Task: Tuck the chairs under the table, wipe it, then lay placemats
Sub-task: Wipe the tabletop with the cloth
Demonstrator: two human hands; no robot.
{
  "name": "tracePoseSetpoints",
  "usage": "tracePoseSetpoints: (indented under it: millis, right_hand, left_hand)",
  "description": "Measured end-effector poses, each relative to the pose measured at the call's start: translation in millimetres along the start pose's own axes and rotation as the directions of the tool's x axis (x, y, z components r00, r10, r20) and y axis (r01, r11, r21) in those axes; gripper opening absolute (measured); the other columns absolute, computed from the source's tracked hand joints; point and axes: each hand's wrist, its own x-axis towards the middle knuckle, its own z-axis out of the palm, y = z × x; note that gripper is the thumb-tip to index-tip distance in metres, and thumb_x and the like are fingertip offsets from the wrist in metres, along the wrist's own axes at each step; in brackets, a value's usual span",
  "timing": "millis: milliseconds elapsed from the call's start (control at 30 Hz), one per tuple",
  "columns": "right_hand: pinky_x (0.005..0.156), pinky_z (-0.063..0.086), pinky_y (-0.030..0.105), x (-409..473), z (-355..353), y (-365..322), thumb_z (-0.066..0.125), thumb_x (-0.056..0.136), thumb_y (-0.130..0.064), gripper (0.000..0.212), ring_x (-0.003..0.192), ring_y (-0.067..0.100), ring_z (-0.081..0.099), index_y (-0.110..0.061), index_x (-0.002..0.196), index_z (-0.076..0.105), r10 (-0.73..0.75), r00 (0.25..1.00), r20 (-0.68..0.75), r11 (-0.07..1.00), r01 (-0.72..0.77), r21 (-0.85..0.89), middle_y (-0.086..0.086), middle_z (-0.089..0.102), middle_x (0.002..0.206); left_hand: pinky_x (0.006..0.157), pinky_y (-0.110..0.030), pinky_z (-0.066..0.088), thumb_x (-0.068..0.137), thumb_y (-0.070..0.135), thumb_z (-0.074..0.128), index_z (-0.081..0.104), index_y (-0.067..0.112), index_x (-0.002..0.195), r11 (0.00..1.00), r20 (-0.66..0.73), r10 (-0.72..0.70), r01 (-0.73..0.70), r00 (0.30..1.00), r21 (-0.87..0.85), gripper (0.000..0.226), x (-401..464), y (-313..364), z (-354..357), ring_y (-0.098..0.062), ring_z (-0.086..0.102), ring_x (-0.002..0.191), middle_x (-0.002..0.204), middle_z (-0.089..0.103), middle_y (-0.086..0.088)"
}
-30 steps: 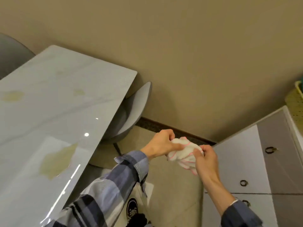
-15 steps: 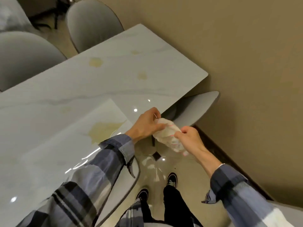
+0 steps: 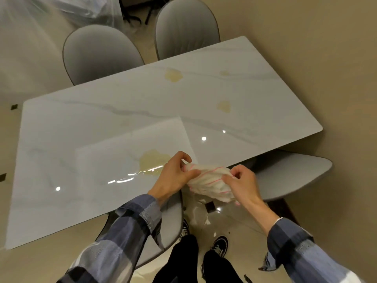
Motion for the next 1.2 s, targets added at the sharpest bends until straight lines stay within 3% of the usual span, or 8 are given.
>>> tracePoseSetpoints:
  millis: [267, 500, 600, 733, 833, 967, 1100, 1200]
  right_hand:
    - [0.050, 0.038, 0.014, 54, -8, -37, 0.068, 0.086, -0.012, 0.013, 0.066, 0.014, 0.050, -0.011, 0.083, 0.056, -0.118, 0.958, -0.262, 0.990, 0.093, -0.103, 0.003, 0.058, 0.080]
    - [0.066, 0.042, 0.018, 135, -43, -57, 0.067, 0.089, -0.014, 0.011, 0.086, 0.016, 0.054, -0.014, 0.094, 0.058, -0.175, 0.876, -0.450, 0.982, 0.122, -0.144, 0.005, 0.050, 0.110]
    - [0.094, 0.047, 0.034, 189, -50, -54, 0.059, 0.092, -0.004, 0.027, 0.115, 0.025, 0.051, -0.015, 0.117, 0.054, -0.191, 0.843, -0.503, 0.976, 0.107, -0.192, 0.007, 0.043, 0.131]
    - [0.114, 0.030, 0.048, 253, -25, -28, 0.056, 0.095, -0.013, 0.053, 0.139, 0.034, 0.030, -0.014, 0.143, 0.034, -0.252, 0.911, -0.326, 0.878, 0.073, -0.474, 0.015, 0.024, 0.155]
    - [0.120, 0.012, 0.052, 274, 1, 10, 0.053, 0.096, -0.039, 0.070, 0.149, 0.036, 0.009, -0.014, 0.153, 0.019, -0.250, 0.968, -0.022, 0.735, 0.175, -0.655, 0.018, 0.007, 0.162]
    - [0.117, 0.017, 0.055, 287, 6, 53, 0.046, 0.097, -0.045, 0.071, 0.148, 0.036, 0.017, -0.005, 0.152, 0.023, -0.358, 0.899, 0.251, 0.537, 0.418, -0.733, 0.021, 0.017, 0.160]
    - [0.120, 0.006, 0.051, 320, 0, 49, 0.017, 0.096, -0.065, 0.081, 0.148, 0.035, 0.016, -0.008, 0.153, 0.025, -0.382, 0.913, 0.144, 0.606, 0.365, -0.707, 0.020, 0.018, 0.160]
    - [0.118, 0.003, 0.056, 349, 13, 28, 0.022, 0.093, -0.065, 0.082, 0.149, 0.037, 0.011, -0.010, 0.154, 0.023, -0.342, 0.940, -0.016, 0.694, 0.240, -0.679, 0.023, 0.013, 0.161]
  left_hand:
    - [0.062, -0.022, 0.045, 0.082, 0.040, 0.076, 0.064, 0.020, 0.095, 0.996, -0.021, 0.006, -0.008, 1.000, -0.087, 0.027, 66, 31, 1, -0.014, 0.057, 0.077, 0.087, 0.063, -0.001]
    - [0.064, -0.017, 0.042, 0.090, 0.025, 0.069, 0.063, 0.017, 0.107, 0.994, -0.052, 0.051, -0.056, 0.997, -0.094, 0.019, 138, 71, 32, -0.012, 0.057, 0.081, 0.091, 0.061, 0.003]
    - [0.074, -0.024, 0.048, 0.096, 0.026, 0.062, 0.059, 0.015, 0.119, 0.996, -0.109, 0.026, -0.035, 0.994, -0.082, 0.026, 177, 82, 49, -0.010, 0.059, 0.084, 0.093, 0.062, 0.003]
    - [0.104, -0.034, 0.040, 0.101, 0.030, 0.052, 0.039, 0.011, 0.146, 0.990, -0.133, -0.132, 0.136, 0.982, 0.022, 0.051, 221, 64, 78, -0.026, 0.050, 0.128, 0.142, 0.051, -0.010]
    - [0.110, -0.036, 0.033, 0.103, 0.027, 0.047, 0.035, 0.006, 0.148, 0.957, -0.177, -0.178, 0.212, 0.968, 0.199, 0.051, 236, 40, 100, -0.029, 0.040, 0.136, 0.149, 0.042, -0.013]
    - [0.114, -0.047, 0.031, 0.100, 0.023, 0.045, 0.040, 0.001, 0.142, 0.891, -0.317, -0.132, 0.253, 0.939, 0.377, 0.048, 253, 12, 119, -0.037, 0.034, 0.138, 0.149, 0.039, -0.020]
    - [0.120, -0.052, 0.018, 0.102, 0.030, 0.040, 0.028, 0.004, 0.151, 0.828, -0.365, -0.142, 0.313, 0.920, 0.466, 0.056, 271, -4, 120, -0.037, 0.016, 0.149, 0.160, 0.021, -0.019]
    - [0.123, -0.049, 0.008, 0.104, 0.037, 0.036, 0.021, 0.007, 0.154, 0.806, -0.417, -0.110, 0.327, 0.902, 0.494, 0.060, 290, -14, 114, -0.033, 0.007, 0.152, 0.164, 0.012, -0.016]
